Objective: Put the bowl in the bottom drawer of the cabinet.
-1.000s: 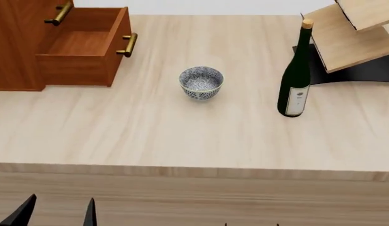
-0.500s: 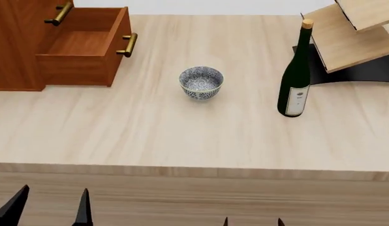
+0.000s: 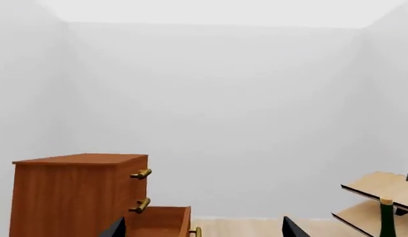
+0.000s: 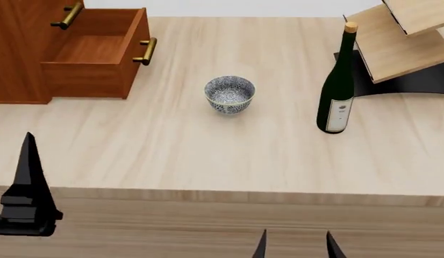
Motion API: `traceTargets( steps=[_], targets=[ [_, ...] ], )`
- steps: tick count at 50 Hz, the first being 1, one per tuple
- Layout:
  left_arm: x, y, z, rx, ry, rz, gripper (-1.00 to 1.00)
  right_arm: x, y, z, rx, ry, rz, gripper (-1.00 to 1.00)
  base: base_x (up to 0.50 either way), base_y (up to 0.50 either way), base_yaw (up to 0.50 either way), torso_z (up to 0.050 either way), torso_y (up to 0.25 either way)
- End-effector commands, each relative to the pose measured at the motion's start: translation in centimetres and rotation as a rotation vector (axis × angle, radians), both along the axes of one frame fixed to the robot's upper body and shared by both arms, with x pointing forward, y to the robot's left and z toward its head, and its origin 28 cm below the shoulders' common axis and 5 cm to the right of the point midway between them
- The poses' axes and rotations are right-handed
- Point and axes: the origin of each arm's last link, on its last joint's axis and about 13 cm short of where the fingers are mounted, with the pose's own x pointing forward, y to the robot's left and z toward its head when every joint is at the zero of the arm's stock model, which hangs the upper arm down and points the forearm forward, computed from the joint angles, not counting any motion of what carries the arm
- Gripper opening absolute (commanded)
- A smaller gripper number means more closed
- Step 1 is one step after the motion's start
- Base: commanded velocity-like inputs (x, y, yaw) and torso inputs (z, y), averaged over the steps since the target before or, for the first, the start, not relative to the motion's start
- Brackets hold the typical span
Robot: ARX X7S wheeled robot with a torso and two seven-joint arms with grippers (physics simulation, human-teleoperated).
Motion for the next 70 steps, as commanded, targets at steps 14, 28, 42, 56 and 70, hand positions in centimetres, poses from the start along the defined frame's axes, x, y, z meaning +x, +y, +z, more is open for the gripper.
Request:
traceTargets(
  steps=[14,28,42,56,70],
  targets=[
    [-3.7,1.4,9.6,0.073,-0.285,0.056,1.0,-0.1,0.1,2.1,0.003,-0.046,-0.004,1.0,0.0,0.0,0.0,0.0,0.0],
    [-5.7,2.4,12.4,0.081,-0.359,0.079,1.0,0.1,-0.4,6.8,-0.018,-0.141,-0.03,1.0,0.0,0.0,0.0,0.0,0.0],
    [-6.5,2.6,13.1,0.098,-0.375,0.098,1.0,-0.4,-0.8,12.0,-0.034,-0.25,-0.055,1.0,0.0,0.0,0.0,0.0,0.0],
    [-6.4,2.6,12.9,0.084,-0.378,0.094,1.0,-1.3,-0.6,14.4,-0.052,-0.312,-0.037,1.0,0.0,0.0,0.0,0.0,0.0],
    [-6.7,2.6,12.9,0.064,-0.388,0.079,1.0,-1.1,-0.5,13.9,-0.048,-0.294,-0.03,1.0,0.0,0.0,0.0,0.0,0.0]
  ],
)
